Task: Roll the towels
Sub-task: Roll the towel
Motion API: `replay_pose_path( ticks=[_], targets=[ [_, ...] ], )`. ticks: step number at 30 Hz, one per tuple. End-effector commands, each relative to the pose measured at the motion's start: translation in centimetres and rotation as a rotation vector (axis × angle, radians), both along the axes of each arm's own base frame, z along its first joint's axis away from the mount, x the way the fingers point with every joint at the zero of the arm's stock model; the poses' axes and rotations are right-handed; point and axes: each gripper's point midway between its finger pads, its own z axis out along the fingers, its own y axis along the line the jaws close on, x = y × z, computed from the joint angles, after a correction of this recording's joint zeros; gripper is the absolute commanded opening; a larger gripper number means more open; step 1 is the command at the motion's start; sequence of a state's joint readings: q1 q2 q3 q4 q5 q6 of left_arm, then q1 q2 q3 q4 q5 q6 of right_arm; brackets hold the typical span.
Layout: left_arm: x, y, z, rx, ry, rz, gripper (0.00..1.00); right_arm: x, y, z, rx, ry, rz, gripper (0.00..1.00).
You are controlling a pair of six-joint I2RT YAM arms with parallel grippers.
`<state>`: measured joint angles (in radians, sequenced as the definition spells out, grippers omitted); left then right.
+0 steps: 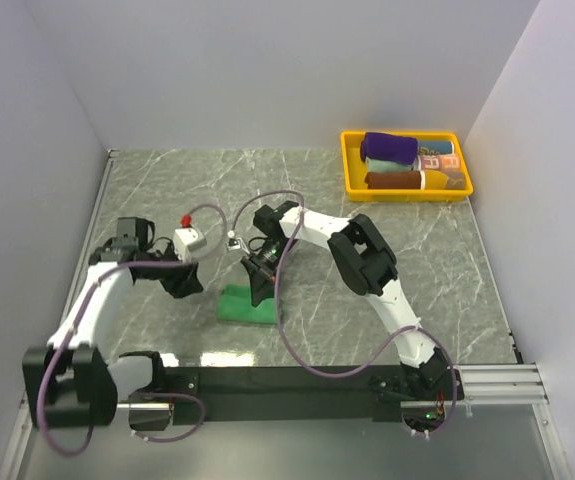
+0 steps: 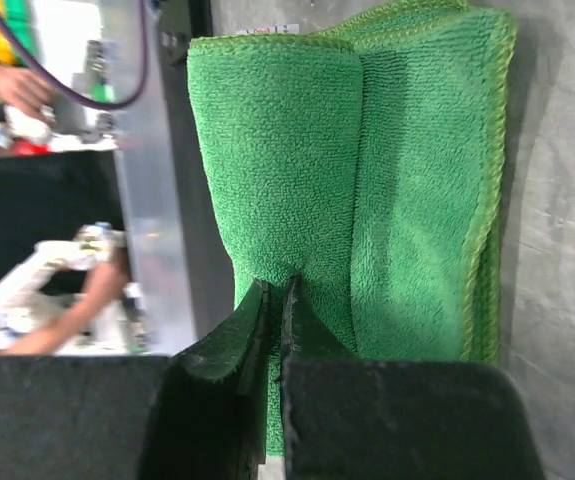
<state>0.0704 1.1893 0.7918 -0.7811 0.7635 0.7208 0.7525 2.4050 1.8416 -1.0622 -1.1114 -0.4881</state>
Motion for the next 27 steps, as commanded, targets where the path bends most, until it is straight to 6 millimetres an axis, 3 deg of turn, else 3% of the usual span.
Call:
replay_pose_path(
  ticks=[1, 4, 6, 7, 11, 16, 24, 27],
  targets=[
    [-2.0, -1.4, 0.6, 0.078, -0.141, -0.158, 0.55, -0.8, -1.8, -6.1, -0.198, -0.009, 0.035, 0.00],
    [-4.8, -3.7, -0.3, 0.117, -0.190, -0.298, 0.60, -0.7, -1.5, -7.5, -0.225, 0.009, 0.010, 0.00],
    [-4.9, -4.6, -0.1, 0.150, -0.258, -0.330, 0.61, -0.6, -1.7, -8.7, -0.259, 0.011, 0.010, 0.00],
    [-5.8, -6.0, -0.3, 0.155, -0.279, -0.403, 0.62, -0.3, -1.7, -9.1, -0.267, 0.001, 0.008, 0.00],
    [-5.9, -8.1, -1.0, 0.227, -0.384, -0.498, 0.63, 0.3, -2.0, -10.7, -0.315, -0.023, 0.002, 0.00],
    [-5.9, -10.5, -2.2, 0.271, -0.468, -0.619, 0.65, 0.7, -1.8, -11.3, -0.326, -0.035, -0.008, 0.00],
    [-5.1, -11.5, -6.3, 0.367, -0.464, -0.675, 0.62, 1.2, -2.3, -11.5, -0.356, -0.034, -0.012, 0.00],
    [-5.2, -10.8, -8.3, 0.456, -0.417, -0.708, 0.51, 1.9, -2.6, -11.3, -0.380, -0.072, -0.034, 0.00]
  ],
)
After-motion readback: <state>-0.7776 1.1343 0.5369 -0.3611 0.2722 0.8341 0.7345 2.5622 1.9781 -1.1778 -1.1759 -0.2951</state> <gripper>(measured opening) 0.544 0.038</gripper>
